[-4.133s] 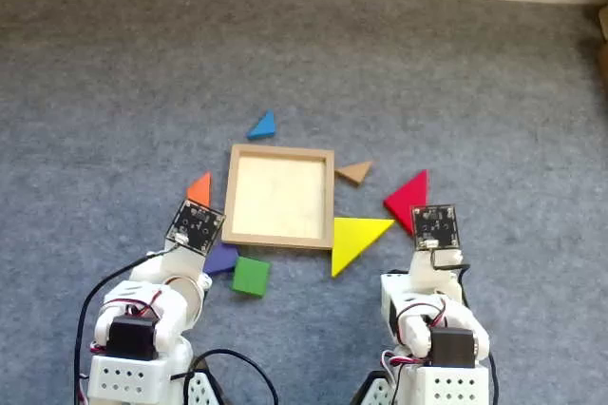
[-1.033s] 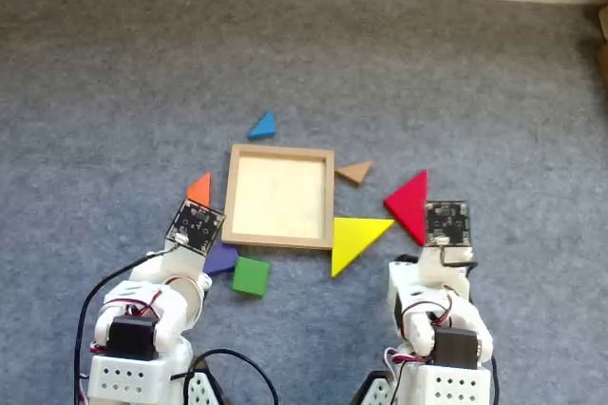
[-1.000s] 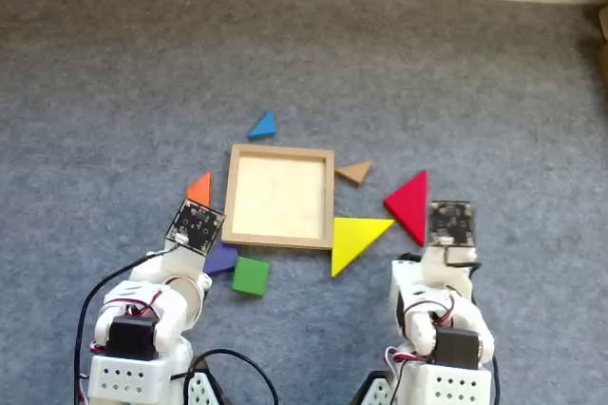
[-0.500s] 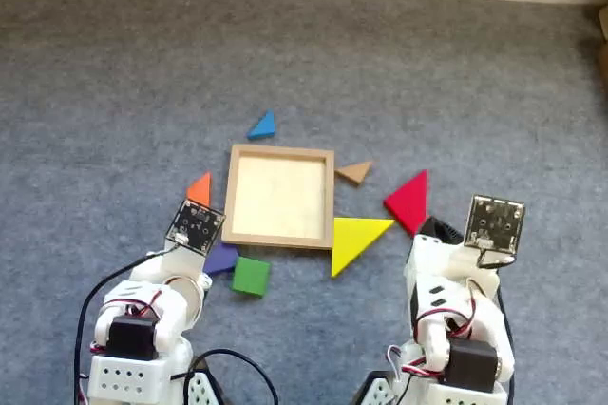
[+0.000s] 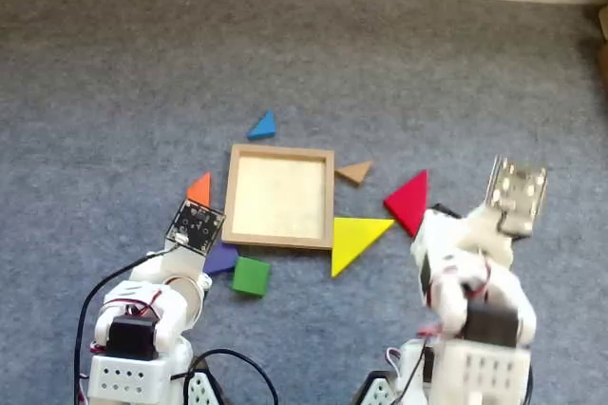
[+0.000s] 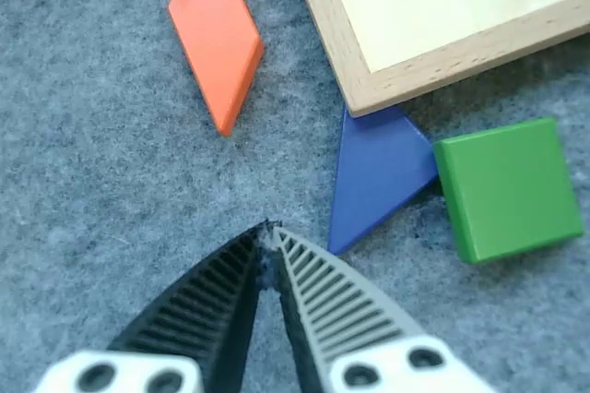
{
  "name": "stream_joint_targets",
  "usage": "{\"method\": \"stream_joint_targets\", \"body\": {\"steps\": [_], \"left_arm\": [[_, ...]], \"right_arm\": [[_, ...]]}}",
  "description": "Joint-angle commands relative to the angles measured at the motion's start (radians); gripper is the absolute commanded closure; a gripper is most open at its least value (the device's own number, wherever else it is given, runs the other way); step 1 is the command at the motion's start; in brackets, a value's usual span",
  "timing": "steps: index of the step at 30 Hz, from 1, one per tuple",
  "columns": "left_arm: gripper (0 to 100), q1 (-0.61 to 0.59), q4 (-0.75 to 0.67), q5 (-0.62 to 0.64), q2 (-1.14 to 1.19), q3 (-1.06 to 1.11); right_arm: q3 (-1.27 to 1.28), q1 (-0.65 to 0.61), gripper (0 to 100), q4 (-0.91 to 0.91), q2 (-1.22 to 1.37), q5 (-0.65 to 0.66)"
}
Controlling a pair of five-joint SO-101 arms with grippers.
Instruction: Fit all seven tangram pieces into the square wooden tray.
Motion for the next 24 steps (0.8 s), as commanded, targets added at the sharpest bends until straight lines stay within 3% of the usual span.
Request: {"method": "stream_joint_targets", "body": {"steps": [1, 11, 18, 24], "left_arm": [[99, -0.004, 0.005, 0.006, -0.005, 0.019], [99, -0.004, 0.005, 0.006, -0.005, 0.019], [99, -0.004, 0.005, 0.006, -0.005, 0.019], [99, -0.004, 0.005, 0.006, -0.005, 0.019]], "right_arm": [[-0.130, 0.015, 99.1, -0.028, 0.194, -0.018], [-0.240, 0.010, 98.5, -0.025, 0.450, -0.018], [-0.283, -0.097, 98.3, -0.025, 0.553, -0.018], [-0.331, -0.176, 85.8, -0.021, 0.665, -0.018]]}}
